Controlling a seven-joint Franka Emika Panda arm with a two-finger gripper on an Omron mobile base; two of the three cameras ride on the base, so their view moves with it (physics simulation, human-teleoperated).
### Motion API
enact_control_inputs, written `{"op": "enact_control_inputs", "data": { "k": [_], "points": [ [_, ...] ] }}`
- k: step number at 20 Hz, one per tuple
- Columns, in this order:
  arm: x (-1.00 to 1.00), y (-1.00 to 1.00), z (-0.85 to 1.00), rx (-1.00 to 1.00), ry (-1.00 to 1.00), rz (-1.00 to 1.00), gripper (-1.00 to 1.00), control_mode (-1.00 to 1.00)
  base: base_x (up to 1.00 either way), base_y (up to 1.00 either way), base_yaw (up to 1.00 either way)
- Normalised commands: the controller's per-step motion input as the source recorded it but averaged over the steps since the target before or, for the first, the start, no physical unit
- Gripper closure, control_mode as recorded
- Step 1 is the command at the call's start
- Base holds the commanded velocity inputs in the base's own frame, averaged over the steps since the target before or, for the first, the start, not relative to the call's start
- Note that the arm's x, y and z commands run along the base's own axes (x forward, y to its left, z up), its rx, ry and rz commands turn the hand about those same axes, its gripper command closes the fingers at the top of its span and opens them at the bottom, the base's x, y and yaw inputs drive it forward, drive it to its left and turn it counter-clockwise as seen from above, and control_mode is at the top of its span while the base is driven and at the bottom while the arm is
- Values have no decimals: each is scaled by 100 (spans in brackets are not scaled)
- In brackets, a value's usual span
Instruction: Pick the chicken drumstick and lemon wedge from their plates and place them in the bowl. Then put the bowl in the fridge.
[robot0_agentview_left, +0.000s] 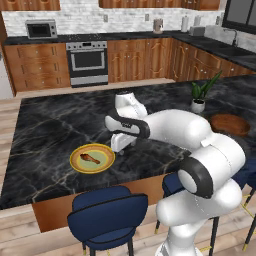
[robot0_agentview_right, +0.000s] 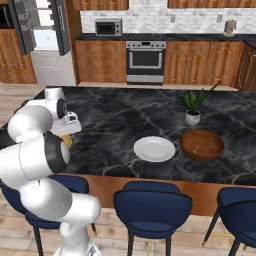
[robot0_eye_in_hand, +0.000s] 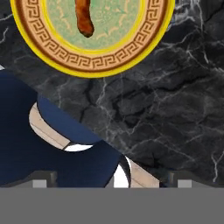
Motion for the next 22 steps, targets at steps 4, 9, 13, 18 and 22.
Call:
{"op": "enact_control_inputs", "data": {
  "k": [4,9,13,18,22],
  "points": [
    [-12,65,-8,1,-1,1,-100,-100,0,0,0],
    [-5,59,-9,6,-9,2,-100,-100,0,0,0],
    [1,53,-7,6,-17,0,-100,-100,0,0,0],
    [14,43,-12,0,-27,0,-100,-100,0,0,0],
    [21,34,-18,0,-33,0,-100,-100,0,0,0]
  ]
}}
